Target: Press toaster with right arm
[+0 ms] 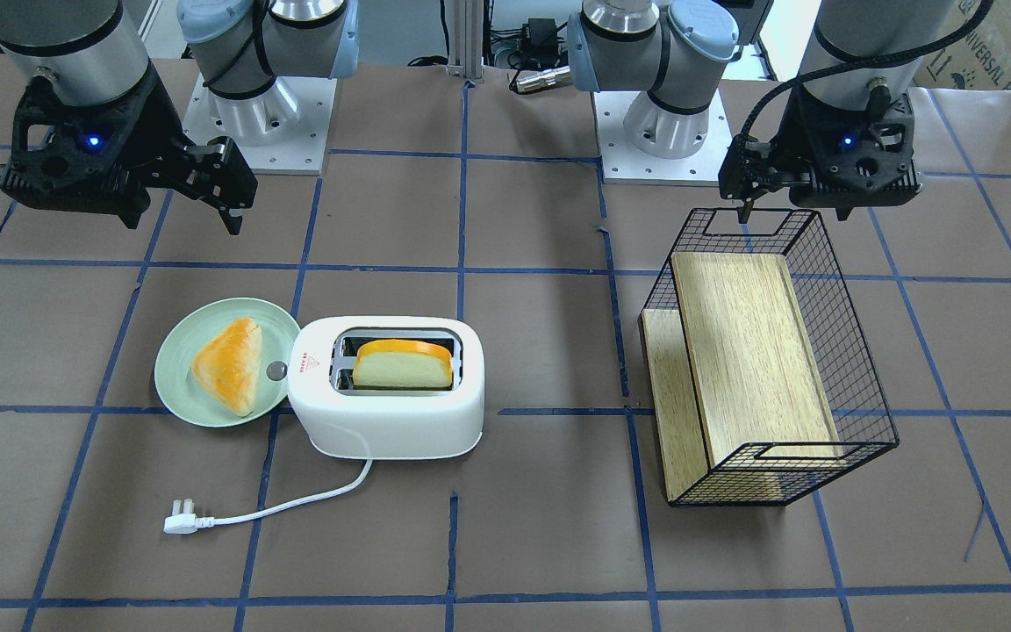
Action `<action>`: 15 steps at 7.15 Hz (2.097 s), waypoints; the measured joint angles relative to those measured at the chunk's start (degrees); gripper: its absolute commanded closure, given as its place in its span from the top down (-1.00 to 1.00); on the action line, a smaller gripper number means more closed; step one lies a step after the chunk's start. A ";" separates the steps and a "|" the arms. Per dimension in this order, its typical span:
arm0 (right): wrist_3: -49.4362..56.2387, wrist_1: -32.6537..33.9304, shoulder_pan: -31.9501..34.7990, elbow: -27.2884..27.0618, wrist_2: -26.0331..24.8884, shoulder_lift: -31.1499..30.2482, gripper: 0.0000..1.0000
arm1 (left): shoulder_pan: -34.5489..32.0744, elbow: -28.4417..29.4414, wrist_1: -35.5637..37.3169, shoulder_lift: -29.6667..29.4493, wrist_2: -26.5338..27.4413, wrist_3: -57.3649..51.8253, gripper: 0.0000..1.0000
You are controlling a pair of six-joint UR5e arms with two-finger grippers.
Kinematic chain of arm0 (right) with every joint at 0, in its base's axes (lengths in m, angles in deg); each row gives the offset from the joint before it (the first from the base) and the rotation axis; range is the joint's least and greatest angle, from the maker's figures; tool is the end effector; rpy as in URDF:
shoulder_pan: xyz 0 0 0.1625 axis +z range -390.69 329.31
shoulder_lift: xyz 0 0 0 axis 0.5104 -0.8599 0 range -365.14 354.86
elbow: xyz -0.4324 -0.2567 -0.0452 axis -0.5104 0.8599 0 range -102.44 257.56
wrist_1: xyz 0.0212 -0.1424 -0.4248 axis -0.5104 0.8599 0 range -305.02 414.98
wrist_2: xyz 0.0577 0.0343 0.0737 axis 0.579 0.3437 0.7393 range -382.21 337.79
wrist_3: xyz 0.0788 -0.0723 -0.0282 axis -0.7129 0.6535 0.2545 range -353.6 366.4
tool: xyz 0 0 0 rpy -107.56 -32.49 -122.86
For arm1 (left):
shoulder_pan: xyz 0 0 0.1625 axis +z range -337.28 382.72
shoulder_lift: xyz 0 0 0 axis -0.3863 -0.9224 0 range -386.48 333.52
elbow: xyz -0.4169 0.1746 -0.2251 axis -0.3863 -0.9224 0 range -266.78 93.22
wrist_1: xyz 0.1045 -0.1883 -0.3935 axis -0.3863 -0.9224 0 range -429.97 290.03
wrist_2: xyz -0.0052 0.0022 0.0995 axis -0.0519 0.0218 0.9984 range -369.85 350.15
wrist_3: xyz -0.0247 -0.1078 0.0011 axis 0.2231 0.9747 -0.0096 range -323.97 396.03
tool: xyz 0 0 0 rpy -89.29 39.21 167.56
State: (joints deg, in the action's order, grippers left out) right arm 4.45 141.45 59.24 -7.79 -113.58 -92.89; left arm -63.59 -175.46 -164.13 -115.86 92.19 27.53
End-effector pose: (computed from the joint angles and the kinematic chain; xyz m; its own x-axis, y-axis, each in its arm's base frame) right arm 0.1300 -0.5453 0.5725 -0.9991 0.0347 0.0245 0.0352 0.9992 0.0187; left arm -0.0767 -0.5241 0.5700 -0.9753 0.0932 -0.2004 0.0808 0.9943 0.0693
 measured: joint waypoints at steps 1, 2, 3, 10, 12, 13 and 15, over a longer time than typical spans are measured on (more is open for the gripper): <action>-0.02 0.32 0.12 0.09 0.02 0.10 0.04 | 0.00 0.01 0.01 0.00 0.00 -0.02 1.00; 0.13 0.56 0.19 0.53 0.13 0.21 -0.45 | 0.00 0.02 0.03 0.00 0.00 -0.03 1.00; 1.10 0.66 0.22 1.13 0.24 0.38 -0.72 | 0.00 0.02 0.03 0.00 0.00 -0.03 1.00; 33.69 2.02 0.87 8.56 0.64 7.03 -0.84 | 0.00 0.00 0.03 0.00 0.00 -0.02 1.00; 48.54 0.85 2.09 10.86 0.67 10.00 -0.84 | 0.00 0.00 0.03 0.00 0.00 -0.01 1.00; 56.47 0.80 2.67 10.78 0.46 10.65 -0.84 | 0.00 0.00 0.04 0.00 0.00 0.01 1.00; 69.83 1.11 3.26 10.24 -0.03 12.10 -0.87 | 0.00 0.00 0.04 0.00 0.00 -0.02 1.00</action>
State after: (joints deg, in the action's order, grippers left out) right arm 74.28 142.56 62.50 2.45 -113.61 -80.79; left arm -63.59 -175.46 -164.10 -115.86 92.19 27.51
